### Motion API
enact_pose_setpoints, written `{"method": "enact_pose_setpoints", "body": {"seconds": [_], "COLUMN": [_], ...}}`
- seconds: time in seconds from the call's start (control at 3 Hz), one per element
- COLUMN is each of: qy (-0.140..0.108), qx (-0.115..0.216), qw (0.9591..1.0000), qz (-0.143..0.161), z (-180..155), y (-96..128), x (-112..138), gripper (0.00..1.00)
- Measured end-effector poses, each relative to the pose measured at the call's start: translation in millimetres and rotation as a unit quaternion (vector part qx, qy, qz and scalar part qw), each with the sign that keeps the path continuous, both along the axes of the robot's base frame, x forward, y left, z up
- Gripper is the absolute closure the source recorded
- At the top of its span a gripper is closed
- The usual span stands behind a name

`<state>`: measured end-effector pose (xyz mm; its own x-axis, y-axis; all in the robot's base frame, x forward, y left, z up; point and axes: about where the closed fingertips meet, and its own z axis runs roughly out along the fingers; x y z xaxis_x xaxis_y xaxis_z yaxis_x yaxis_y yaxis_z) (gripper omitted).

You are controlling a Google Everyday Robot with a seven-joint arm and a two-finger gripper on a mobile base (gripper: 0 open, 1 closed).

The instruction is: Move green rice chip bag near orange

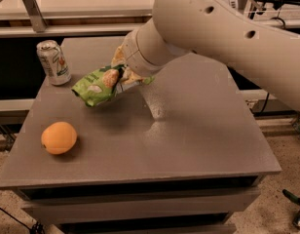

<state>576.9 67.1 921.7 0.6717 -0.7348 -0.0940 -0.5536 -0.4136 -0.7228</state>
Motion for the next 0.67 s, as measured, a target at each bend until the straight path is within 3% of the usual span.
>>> {"method": "enact_pose_setpoints", "body": {"seconds": [0.67], "qy": [-0.01], "qx": [-0.01], "qw": [0.9998], "qz": [0.014], "z": [-9.5], "y": [12.6], "x": [-23.7], "gripper": [1.0]}}
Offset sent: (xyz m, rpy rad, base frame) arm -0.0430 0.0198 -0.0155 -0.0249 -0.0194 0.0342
